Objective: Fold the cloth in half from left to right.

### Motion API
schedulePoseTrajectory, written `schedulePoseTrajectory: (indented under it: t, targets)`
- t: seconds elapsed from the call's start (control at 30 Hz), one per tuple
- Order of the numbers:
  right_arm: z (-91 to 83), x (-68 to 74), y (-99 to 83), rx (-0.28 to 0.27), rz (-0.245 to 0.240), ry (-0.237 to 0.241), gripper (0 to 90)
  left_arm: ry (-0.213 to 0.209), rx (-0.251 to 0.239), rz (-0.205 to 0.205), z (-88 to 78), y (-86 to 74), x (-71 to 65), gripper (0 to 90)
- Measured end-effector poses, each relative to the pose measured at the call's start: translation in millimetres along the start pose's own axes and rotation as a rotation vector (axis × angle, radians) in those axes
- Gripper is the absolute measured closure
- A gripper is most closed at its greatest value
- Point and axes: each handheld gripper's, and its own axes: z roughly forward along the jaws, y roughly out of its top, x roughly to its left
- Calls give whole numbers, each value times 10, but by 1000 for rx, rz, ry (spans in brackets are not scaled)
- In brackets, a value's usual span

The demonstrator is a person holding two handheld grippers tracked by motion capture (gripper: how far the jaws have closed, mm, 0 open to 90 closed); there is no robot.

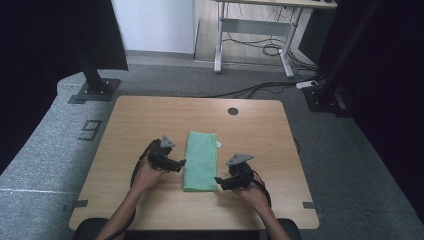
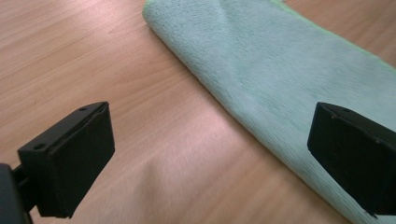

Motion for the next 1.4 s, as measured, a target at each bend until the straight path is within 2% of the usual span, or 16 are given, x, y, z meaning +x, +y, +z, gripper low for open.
schedulePoseTrajectory:
  t: [0.07, 0.27, 0.47, 0.63, 0.77, 0.97, 1.07, 1.27, 1.4]
  targets:
    - [-45, -21, -3, -5, 6, -4, 144, -10, -8, -6, -82, -38, -16, 8]
    - [-163, -83, -49, -12, 19, -36, 81, -41, -20, 19, -270, -168, -71, 24]
    - [-261, -141, -135, -15, 35, -64, 29, -28, -14, 46, -329, -317, -106, 0]
    - [-312, -202, -253, -14, 58, -87, 10, -7, -6, 55, -344, -454, -98, 0]
    - [-311, -243, -322, -10, 77, -92, 1, 2, 5, 41, -343, -543, -77, 0]
    - [-267, -289, -416, 1, 79, -104, 0, 28, 26, 28, -340, -661, -19, 0]
    - [-242, -308, -454, 8, 84, -106, 0, 32, 31, 11, -319, -700, 13, 0]
    - [-206, -346, -523, 14, 92, -109, 0, 42, 49, 6, -275, -744, 32, 0]
    - [-168, -352, -555, 24, 94, -107, 0, 33, 60, -3, -241, -757, 37, 0]
